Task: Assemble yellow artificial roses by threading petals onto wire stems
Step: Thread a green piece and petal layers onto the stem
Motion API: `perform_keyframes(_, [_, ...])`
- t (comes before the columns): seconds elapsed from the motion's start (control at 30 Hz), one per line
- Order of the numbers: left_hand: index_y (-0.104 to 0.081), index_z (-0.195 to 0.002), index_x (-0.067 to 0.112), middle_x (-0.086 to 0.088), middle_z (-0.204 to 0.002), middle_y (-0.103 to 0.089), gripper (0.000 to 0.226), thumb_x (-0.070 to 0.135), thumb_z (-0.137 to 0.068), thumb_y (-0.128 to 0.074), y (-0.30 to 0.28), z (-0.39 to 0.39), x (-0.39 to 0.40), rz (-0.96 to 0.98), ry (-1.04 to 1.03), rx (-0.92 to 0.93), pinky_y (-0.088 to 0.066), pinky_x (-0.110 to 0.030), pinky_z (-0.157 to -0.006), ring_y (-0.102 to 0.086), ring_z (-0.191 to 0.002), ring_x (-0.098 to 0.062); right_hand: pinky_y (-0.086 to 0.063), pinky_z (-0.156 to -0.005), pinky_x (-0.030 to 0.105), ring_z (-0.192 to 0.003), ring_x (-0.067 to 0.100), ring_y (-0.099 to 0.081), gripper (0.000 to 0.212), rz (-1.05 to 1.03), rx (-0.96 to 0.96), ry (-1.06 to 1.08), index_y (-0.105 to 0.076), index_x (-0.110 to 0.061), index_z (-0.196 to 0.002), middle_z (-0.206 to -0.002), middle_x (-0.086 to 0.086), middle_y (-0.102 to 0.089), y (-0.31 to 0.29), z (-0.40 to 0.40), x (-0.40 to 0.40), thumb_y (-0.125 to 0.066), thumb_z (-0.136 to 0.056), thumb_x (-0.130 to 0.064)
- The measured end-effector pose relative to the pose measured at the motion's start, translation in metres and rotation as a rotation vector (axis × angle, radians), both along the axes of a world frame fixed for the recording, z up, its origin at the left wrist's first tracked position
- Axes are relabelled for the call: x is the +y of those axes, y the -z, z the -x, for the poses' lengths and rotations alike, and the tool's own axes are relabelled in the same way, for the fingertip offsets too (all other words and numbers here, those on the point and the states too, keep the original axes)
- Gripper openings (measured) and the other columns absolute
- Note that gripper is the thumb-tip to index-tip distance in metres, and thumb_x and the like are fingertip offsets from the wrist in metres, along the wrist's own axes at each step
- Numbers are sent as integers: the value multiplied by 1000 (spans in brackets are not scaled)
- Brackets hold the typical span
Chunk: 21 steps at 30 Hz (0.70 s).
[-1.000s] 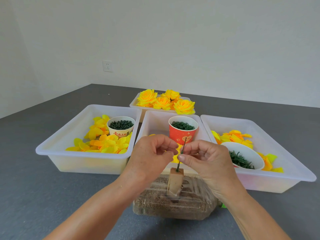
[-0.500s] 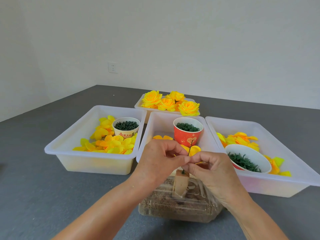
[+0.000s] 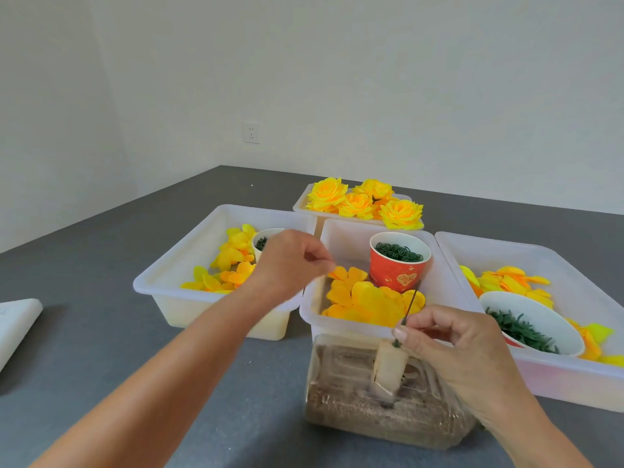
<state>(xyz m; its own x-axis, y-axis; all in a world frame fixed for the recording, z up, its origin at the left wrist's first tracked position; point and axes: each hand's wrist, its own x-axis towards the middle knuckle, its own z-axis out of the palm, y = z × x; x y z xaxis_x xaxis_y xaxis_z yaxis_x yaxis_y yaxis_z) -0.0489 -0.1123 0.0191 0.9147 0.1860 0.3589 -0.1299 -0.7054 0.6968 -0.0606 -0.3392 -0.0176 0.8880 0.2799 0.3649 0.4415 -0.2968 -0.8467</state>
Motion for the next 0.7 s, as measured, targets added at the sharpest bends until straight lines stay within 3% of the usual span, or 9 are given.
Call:
perform_keyframes(0.1, [-72, -84, 8, 0, -78, -66, 13, 18, -80, -65, 4, -26, 32, -374, -265, 120, -42, -25, -64, -60, -78, -19, -52, -77, 35, -74, 14, -64, 17, 4, 1, -3, -71, -34, -64, -72, -11, -71, 1, -1, 0, -79, -67, -20])
perform_keyframes(0.2, [-64, -93, 6, -5, -82, -56, 23, 25, -81, -65, 13, -44, 51, -646, -273, 413, -42, -27, -64, -51, -77, -20, -51, -77, 38, -76, 19, -64, 13, 7, 8, 0, -72, -34, -65, -71, -11, -71, 2, -2, -1, -79, -66, -24])
perform_keyframes(0.3, [-51, -67, 9, -1, -65, -48, 29, 28, -79, -69, 23, -51, 54, -610, -133, 629, -43, -21, -53, -52, -63, -16, -50, -75, 35, -75, 19, -64, 8, 15, 2, -13, -72, -33, -65, -70, -11, -70, 2, -3, -1, -78, -66, -29])
perform_keyframes(0.33, [-51, -65, 10, -3, -64, -50, 27, 23, -77, -71, 26, -52, 54, -623, -115, 672, -46, -22, -54, -58, -67, -18, -50, -75, 35, -75, 19, -64, 7, 15, 1, -16, -72, -33, -65, -70, -11, -70, 2, -3, -1, -78, -66, -29])
perform_keyframes(0.4, [-63, -81, 4, -10, -82, -66, 16, 14, -74, -73, 31, -54, 54, -685, -135, 701, -51, -28, -69, -65, -89, -25, -49, -76, 34, -74, 16, -64, 8, 9, 5, -22, -71, -33, -66, -70, -11, -70, 1, -3, -1, -77, -66, -28])
perform_keyframes(0.47, [-66, -96, -1, -14, -100, -69, 27, 16, -76, -72, 32, -55, 55, -680, -199, 673, -51, -29, -74, -64, -96, -26, -49, -77, 32, -72, 11, -63, 11, 13, 2, -30, -71, -34, -66, -70, -11, -70, 1, -2, -1, -77, -67, -26])
perform_keyframes(0.63, [-63, -86, 2, -7, -83, -56, 18, 18, -87, -55, 27, -52, 66, -581, -257, 594, -45, -27, -67, -59, -84, -22, -50, -78, 35, -75, 16, -64, 14, 22, 0, -28, -70, -33, -65, -71, -10, -70, 0, -2, -2, -79, -69, -22])
perform_keyframes(0.7, [-68, -97, 5, -6, -88, -59, 22, 21, -87, -58, 23, -47, 71, -525, -275, 554, -45, -27, -67, -58, -85, -21, -51, -79, 38, -76, 18, -64, 12, 16, 8, -26, -71, -31, -66, -71, -9, -71, 0, -1, -1, -79, -68, -23])
